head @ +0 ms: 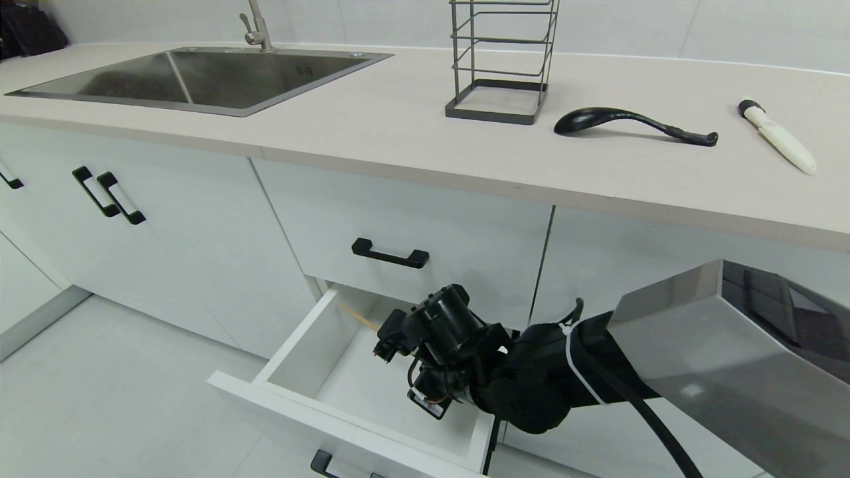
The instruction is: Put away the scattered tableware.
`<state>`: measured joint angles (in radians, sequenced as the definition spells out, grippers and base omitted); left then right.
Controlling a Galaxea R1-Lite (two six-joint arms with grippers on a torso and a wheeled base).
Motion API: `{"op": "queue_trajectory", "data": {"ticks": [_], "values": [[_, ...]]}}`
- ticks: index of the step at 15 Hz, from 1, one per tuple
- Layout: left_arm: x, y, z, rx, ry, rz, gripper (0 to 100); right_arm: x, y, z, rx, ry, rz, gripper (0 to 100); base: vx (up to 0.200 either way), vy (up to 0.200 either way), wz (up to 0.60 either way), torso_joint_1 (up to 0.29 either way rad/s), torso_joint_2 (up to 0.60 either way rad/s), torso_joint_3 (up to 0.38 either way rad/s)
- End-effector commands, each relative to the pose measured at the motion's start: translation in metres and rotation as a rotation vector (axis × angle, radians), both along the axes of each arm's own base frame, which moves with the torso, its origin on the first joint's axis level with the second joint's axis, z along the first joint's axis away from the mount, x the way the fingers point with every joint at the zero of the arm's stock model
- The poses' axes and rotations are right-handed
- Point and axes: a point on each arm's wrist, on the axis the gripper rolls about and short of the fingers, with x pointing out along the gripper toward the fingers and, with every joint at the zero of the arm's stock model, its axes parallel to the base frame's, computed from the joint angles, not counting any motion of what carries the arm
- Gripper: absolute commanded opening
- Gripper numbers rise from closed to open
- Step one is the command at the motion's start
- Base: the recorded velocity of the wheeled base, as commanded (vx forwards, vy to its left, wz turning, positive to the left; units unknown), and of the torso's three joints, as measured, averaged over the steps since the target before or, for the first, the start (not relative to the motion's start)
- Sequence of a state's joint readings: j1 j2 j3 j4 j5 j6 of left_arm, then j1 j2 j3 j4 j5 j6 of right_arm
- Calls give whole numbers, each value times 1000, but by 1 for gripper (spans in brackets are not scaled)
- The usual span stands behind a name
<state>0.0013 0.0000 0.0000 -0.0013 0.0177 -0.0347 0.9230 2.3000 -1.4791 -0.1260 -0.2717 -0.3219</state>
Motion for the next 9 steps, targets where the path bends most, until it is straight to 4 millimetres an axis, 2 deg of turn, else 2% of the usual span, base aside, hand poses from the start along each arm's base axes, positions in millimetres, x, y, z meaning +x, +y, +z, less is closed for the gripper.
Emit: {"op": "queue_trajectory", "data": {"ticks": [1,2,3,7,9], "values": [[0,0,0,-1,0,1,100,1,2,-6,-8,6,3,0,0,0,0,0,0,0],[0,0,0,-1,0,1,100,1,2,-6,-8,7,4,0,0,0,0,0,0,0],[0,0,0,-1,0,1,100,1,4,-5,-7,3,26,100,0,0,0,0,0,0],[0,0,0,-1,0,1,100,4,8,9,19,-32,59,100,0,0,0,0,0,0],[0,0,0,-1,0,1,100,-4,7,34,59,-66,78,100,0,0,0,0,0,0]]}}
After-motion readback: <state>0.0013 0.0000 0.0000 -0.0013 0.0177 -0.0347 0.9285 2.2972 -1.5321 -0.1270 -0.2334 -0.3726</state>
